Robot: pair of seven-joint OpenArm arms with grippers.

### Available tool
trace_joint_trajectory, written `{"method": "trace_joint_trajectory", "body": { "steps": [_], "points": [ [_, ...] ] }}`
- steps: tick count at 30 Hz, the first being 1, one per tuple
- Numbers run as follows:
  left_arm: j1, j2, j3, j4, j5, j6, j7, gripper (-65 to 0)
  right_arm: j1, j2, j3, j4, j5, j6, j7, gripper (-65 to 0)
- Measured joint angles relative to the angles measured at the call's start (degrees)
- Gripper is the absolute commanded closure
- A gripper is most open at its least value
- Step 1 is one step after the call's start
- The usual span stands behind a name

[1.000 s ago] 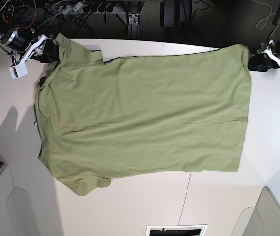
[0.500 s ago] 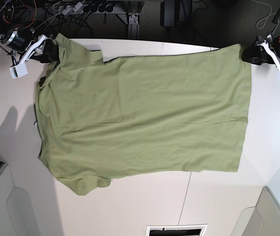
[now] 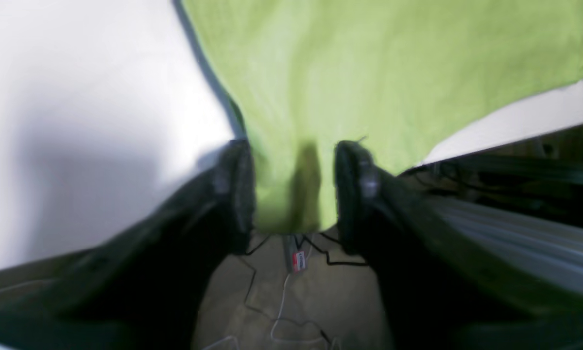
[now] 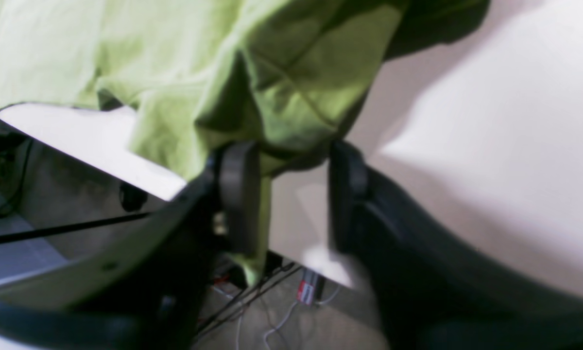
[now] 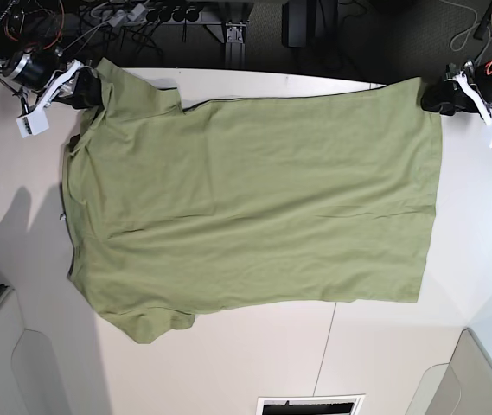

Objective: Layout the t-shirt on the table in an organized manner, then fold the t-shirt properly
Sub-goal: 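Lift the side edge with both grippers and fold it over the shirt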

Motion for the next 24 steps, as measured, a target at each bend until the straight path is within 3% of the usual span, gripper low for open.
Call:
{"method": "trace_joint_trajectory", "body": {
  "steps": [2,5,10,17,20,24],
  "points": [
    [0.0,0.1,0.1,0.0,0.5,0.2,-0.4,-10.8,-0.1,0.0,-0.1,-0.1,-0.2,0.0,-0.4,0.0],
    [0.0,0.1,0.1,0.0,0.7,0.4,-0.4,-0.5,-0.1,0.0,-0.1,-0.1,-0.2,0.0,-0.5,0.0],
    [0.1,0.3,-2.0,3.3,1.4,0.9,-1.5,0.0,-0.1,0.0,-0.1,0.9,-0.7,0.2,-0.9,0.0],
    [-1.4,0.1,-8.0,10.6,1.2,0.9,-3.4,0.0,1.3,0.1,3.2,11.3,-1.2,0.3,-0.5,0.0],
    [-4.5,0.1,-7.3,10.2,4.5,0.9,-3.9,0.0,4.0,0.1,3.3,11.3,-1.5,0.3,-0.5,0.0],
    [-8.8,0.1,-3.4,7.8,10.0,0.7,-8.8,0.0,7.7,0.0,3.2,9.7,-2.6,0.4,0.6,0.0]
  ]
}}
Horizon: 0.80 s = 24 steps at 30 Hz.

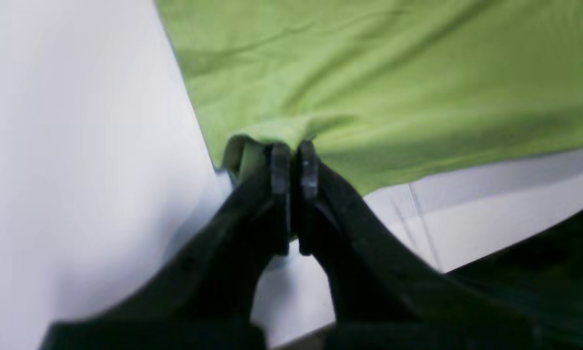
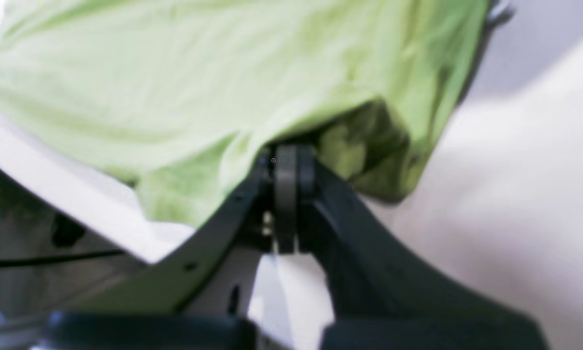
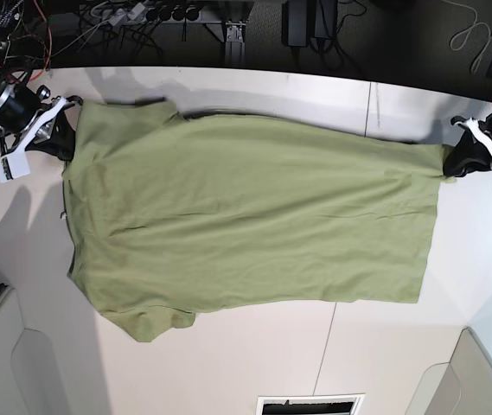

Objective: Layout the t-shirt on the table in an organized manner, then fold the t-shirt properly
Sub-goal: 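Lift the side edge with both grippers and fold it over the shirt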

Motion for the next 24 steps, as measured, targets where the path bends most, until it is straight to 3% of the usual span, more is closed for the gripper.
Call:
{"method": "trace_joint_trajectory", "body": {
  "steps": [3,9,15,17,19,21,24],
  "points": [
    [-4.3,0.2,4.2,-4.1,3.6,0.0,-1.5,0.0,3.5,0.1,0.1,-2.2,-1.6,0.0,1.0,0.0],
    [-13.4,0.2,10.4,-11.4,5.1,0.1,-2.1,0.0,11.0,0.0,0.0,-9.7,-1.6,0.2,1.4,0.0],
    [-17.5,0.2,15.8,-15.8,7.6,0.1,-3.2,-0.3,15.9,-0.3,0.0,-17.1,-3.6,0.2,2.4,-0.2],
    [-17.7,0.2,16.5,-15.8,7.6,0.1,-3.2,-8.0,16.0,-0.3,0.0,-18.0,-3.7,0.2,2.4,-17.3],
    [-17.8,0.2,16.5,-15.8,7.6,0.1,-3.4,-17.0,16.0,-0.3,0.0,-18.0,-3.7,0.0,2.4,-27.0],
    [-17.9,0.1,16.1,-15.8,7.6,0.1,-3.4,-22.1,16.0,-0.3,0.0,-17.7,-3.7,0.0,2.4,-27.8],
    [-17.8,-0.9,14.9,-14.9,4.6,0.1,-2.4,-22.8,15.9,-0.4,0.0,-15.4,-3.7,0.0,2.3,-27.8]
  ]
}}
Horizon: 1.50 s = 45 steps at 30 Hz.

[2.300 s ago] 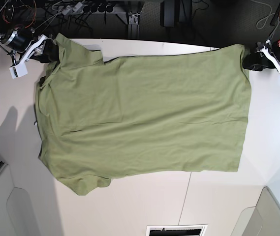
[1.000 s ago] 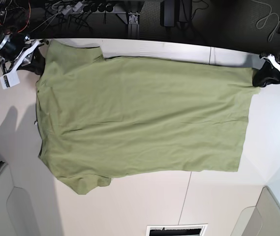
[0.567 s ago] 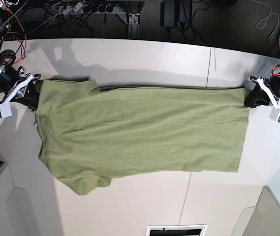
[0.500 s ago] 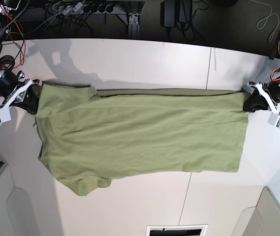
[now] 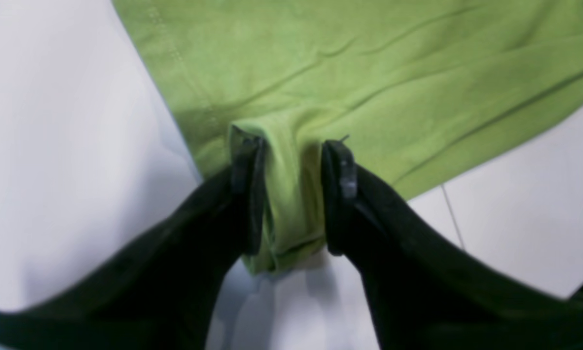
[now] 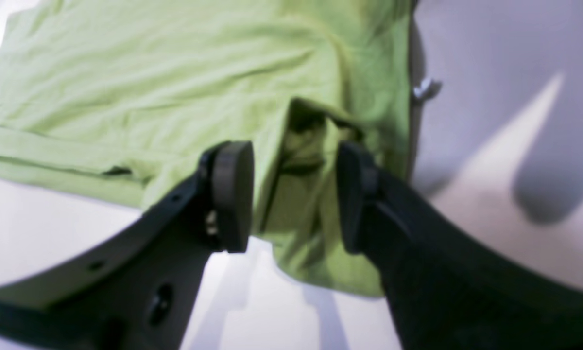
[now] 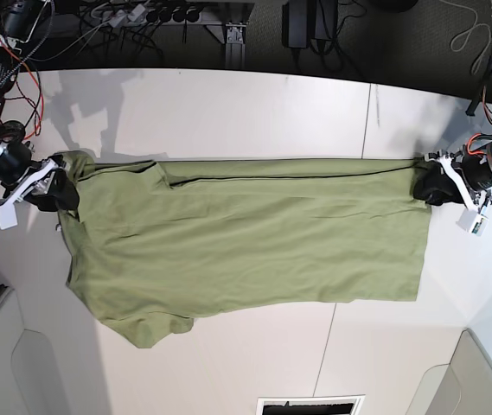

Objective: Layout the t-shirt on the table in an organized manner, then fold the t-shirt properly
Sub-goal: 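Lift the side edge with both grippers and fold it over the shirt, then lay the folded edge down with both grippers along the shirt's middle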

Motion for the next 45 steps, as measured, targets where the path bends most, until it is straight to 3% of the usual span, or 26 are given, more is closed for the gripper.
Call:
{"method": "trace_joint_trajectory", "body": {
  "steps": [7,8,11,16,21,27,35,39,45],
  "points": [
    [-0.3,-0.9,-6.3,7.1,-2.2,0.0,-0.1,-22.8,0.3,0.0,0.0,3.3,0.7,0.0,1.3,-25.6],
    [-0.3,-0.7,-6.3,7.3,-2.3,0.0,-0.2,-22.7,0.3,-0.2,-0.2,3.0,-0.1,0.0,2.3,-21.5],
    [-0.3,1.0,-4.1,6.8,1.1,0.0,-2.8,-22.7,0.3,-0.8,-1.5,0.9,-6.0,0.0,5.7,0.0],
    [-0.2,4.9,4.0,4.3,8.7,0.0,-5.8,-22.7,0.3,-1.3,-6.0,-5.8,-11.9,0.0,9.1,0.0],
    [0.0,5.7,10.5,2.8,12.5,0.0,-8.2,-22.6,0.0,-1.3,-8.3,-11.0,-13.0,-0.2,9.7,0.0],
    [0.6,4.3,10.8,3.1,11.3,0.0,-7.2,-21.9,-5.1,-1.1,-7.6,-6.9,-8.5,-0.2,6.4,0.0],
    [11.6,-0.4,10.7,14.3,9.9,0.2,-6.4,-21.9,-17.3,-0.1,-6.9,4.3,-8.2,-0.1,5.5,0.0],
    [16.1,-0.5,8.6,18.3,9.9,0.0,-6.3,-21.9,-21.5,1.6,-6.5,6.8,-7.9,0.0,5.4,0.0],
    [16.5,-0.6,5.3,19.1,9.6,0.1,-6.3,-21.9,-23.4,1.6,-3.7,8.0,-7.8,0.0,4.5,0.0]
  ]
}}
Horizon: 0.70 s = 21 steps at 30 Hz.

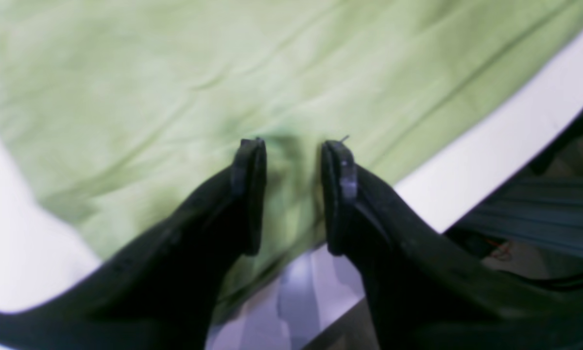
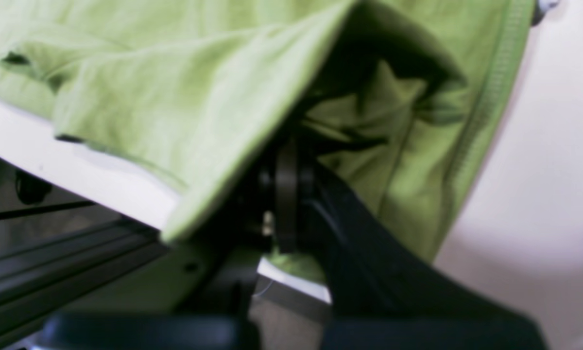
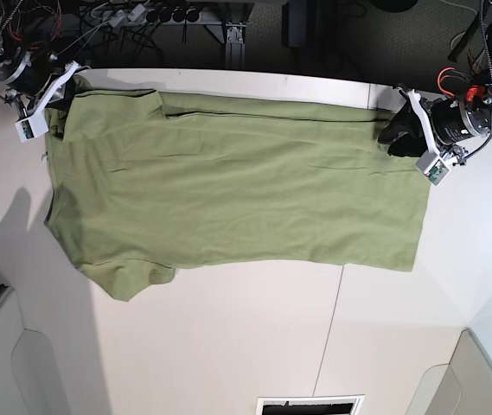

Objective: Layout the t-shirt on the table in an organized manner, then fold the t-shirt properly
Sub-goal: 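Lay the folded edge down with both grippers along the shirt's middle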

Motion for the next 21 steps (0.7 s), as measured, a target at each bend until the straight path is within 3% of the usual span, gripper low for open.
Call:
{"method": "trace_joint_trajectory", "body": {
  "steps": [9,12,13,16,21],
  "points": [
    [0.1,0.1,-2.7,3.5,-4.7,0.0,1.4,-22.0,0.9,0.0,2.6,0.7,6.0,0.0,-1.0,0.0],
    [-0.2,0.0,-6.8,6.1,-5.9,0.0,1.0,-24.4,2.1,-0.1,3.4,2.5,6.6,0.0,-1.2,-20.8],
    [-0.4,0.0,-7.9,6.3,-6.0,0.0,0.9,-26.9,2.6,-0.1,3.8,3.1,6.6,0.0,-1.1,-24.7],
    [-2.7,-0.2,-8.9,5.0,-5.7,0.0,0.6,-33.8,5.3,-0.1,5.4,3.4,6.2,0.0,0.0,-26.7],
    [-10.7,-0.2,-8.3,-4.9,-5.6,-0.3,-2.4,-34.7,15.0,-0.1,6.1,0.6,3.1,-1.4,2.4,-26.7]
  ]
}}
